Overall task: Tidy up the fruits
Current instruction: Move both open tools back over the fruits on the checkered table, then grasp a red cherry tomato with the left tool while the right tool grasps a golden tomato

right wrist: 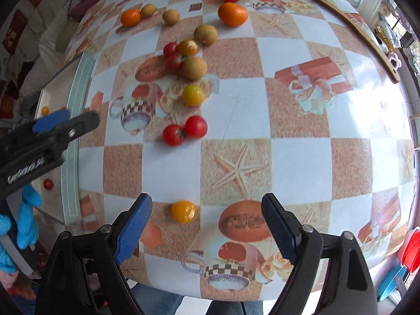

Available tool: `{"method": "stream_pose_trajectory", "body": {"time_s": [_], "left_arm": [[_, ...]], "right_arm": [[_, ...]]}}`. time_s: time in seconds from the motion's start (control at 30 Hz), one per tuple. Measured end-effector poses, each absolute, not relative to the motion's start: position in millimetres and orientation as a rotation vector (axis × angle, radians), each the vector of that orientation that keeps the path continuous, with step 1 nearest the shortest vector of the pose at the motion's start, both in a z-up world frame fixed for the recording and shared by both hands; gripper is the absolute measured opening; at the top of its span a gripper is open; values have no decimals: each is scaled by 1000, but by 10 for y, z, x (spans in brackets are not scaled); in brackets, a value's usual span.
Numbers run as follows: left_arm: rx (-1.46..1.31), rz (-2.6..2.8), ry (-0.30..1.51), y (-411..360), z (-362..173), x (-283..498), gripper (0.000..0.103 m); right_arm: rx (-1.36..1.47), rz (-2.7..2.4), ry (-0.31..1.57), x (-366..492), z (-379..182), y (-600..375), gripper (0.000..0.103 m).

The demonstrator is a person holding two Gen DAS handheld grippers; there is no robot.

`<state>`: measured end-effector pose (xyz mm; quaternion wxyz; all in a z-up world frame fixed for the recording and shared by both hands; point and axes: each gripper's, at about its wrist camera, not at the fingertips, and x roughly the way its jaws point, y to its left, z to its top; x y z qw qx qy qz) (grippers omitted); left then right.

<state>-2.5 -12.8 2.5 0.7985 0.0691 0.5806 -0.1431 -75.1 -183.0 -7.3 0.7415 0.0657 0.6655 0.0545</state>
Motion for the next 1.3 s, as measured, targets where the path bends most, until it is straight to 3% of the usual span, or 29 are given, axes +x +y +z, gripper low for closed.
{"method": "stream_pose_trajectory", "body": {"time_s": [0.13,0.23,0.57,0.87,1.07,1.2,1.3], "left_arm": [[162,-336,1234,-324,-47,93,77],[168,-353,1224,-435,-82,173,77],[176,-405,1224,-736,-258,375,77],[167,-391,1214,-890,-267,476,76],[200,-346,1204,-964,-248,496,52],[185,-342,1204,-942,-225,518,21],[140,-366,1220,-867,-212,515,21]], "right_arm": [[134,132,1462,-843,-120,-1774,85],[139,132,1468,-880,-152,-1749,75],[148,129,1459,-941,-207,-1739,61],[91,139,1434,-925,-209,-1593,42],[100,157,1432,-886,-235,-1500,34],[122,169,1436,-856,-225,-1492,24],[130,180,1445,-836,-215,-1483,23]]}}
